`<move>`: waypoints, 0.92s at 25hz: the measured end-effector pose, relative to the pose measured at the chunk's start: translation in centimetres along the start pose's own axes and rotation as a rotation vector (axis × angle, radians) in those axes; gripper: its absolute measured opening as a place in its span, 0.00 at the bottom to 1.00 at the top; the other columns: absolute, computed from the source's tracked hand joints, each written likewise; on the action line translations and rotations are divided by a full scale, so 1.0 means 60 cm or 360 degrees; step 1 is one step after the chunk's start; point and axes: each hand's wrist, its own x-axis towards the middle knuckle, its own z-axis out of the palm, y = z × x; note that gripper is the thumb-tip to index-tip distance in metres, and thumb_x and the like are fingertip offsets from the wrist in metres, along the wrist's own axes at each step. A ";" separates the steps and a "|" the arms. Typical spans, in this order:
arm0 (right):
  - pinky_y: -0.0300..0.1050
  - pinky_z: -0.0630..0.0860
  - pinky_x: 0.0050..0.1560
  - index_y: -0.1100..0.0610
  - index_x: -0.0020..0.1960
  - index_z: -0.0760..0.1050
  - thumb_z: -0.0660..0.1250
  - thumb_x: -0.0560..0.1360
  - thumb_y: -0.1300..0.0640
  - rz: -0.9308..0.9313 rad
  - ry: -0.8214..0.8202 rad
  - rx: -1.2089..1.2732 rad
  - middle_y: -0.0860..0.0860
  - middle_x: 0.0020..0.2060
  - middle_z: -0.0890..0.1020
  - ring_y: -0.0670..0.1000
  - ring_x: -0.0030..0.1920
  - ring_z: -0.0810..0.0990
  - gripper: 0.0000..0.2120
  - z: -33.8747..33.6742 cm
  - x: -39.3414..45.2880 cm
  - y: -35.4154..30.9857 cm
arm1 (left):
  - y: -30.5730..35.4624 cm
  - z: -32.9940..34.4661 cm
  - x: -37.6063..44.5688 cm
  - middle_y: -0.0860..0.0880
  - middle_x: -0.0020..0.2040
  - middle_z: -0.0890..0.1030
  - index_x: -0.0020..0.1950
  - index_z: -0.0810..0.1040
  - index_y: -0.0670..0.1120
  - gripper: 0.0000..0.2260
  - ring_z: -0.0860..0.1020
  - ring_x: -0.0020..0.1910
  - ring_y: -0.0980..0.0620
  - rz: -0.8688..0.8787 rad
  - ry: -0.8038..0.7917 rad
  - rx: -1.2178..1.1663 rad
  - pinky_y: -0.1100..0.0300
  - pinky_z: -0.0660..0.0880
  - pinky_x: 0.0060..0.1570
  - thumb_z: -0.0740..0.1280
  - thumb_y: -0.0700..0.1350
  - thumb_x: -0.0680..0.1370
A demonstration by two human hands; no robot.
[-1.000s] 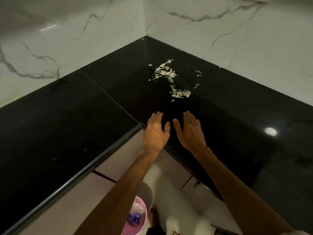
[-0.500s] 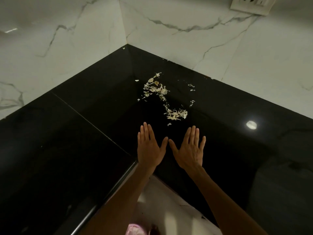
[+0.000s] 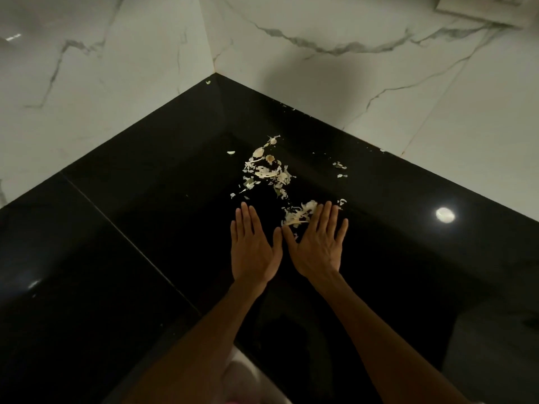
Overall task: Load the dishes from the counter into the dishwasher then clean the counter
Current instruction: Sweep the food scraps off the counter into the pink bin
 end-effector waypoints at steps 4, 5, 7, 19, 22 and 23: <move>0.54 0.36 0.77 0.60 0.78 0.36 0.37 0.76 0.29 -0.0334 -0.0053 0.0105 0.56 0.78 0.38 0.53 0.77 0.33 0.44 -0.014 0.034 0.015 | 0.007 0.001 0.022 0.44 0.80 0.40 0.79 0.39 0.43 0.38 0.38 0.78 0.50 -0.0040 -0.0003 0.0017 0.55 0.35 0.74 0.42 0.68 0.79; 0.52 0.36 0.77 0.59 0.78 0.36 0.38 0.76 0.29 -0.0391 -0.0021 0.0213 0.55 0.78 0.38 0.52 0.77 0.33 0.43 -0.020 0.037 0.037 | 0.009 0.001 0.021 0.45 0.80 0.40 0.79 0.40 0.43 0.38 0.37 0.78 0.50 -0.0047 0.0010 0.0012 0.56 0.35 0.73 0.42 0.68 0.79; 0.52 0.37 0.77 0.58 0.79 0.37 0.39 0.76 0.29 -0.0297 0.0099 0.0303 0.54 0.78 0.38 0.52 0.77 0.34 0.43 -0.036 0.054 0.096 | 0.008 0.000 0.024 0.46 0.80 0.40 0.79 0.40 0.44 0.39 0.37 0.77 0.51 -0.0041 0.0024 -0.0016 0.56 0.35 0.73 0.42 0.69 0.79; 0.50 0.38 0.77 0.55 0.79 0.43 0.39 0.77 0.29 -0.0941 -0.0245 0.0072 0.48 0.77 0.42 0.47 0.77 0.39 0.40 -0.068 0.261 0.076 | 0.012 -0.015 0.024 0.48 0.80 0.38 0.79 0.39 0.45 0.39 0.34 0.77 0.53 -0.0033 0.0017 -0.0062 0.58 0.34 0.74 0.43 0.70 0.78; 0.49 0.72 0.62 0.51 0.72 0.68 0.50 0.81 0.38 -0.0842 -0.0402 0.0979 0.46 0.67 0.72 0.49 0.62 0.74 0.27 -0.110 0.283 0.117 | 0.012 -0.015 0.022 0.49 0.79 0.37 0.79 0.39 0.46 0.38 0.34 0.77 0.53 -0.0019 0.0033 -0.0079 0.59 0.34 0.73 0.44 0.69 0.79; 0.47 0.77 0.47 0.52 0.65 0.75 0.53 0.81 0.40 -0.0661 -0.0243 0.1238 0.49 0.56 0.81 0.54 0.48 0.80 0.22 -0.125 0.304 0.130 | 0.013 -0.016 0.022 0.49 0.79 0.37 0.79 0.39 0.46 0.38 0.33 0.77 0.54 -0.0017 0.0036 -0.0093 0.59 0.34 0.73 0.44 0.69 0.79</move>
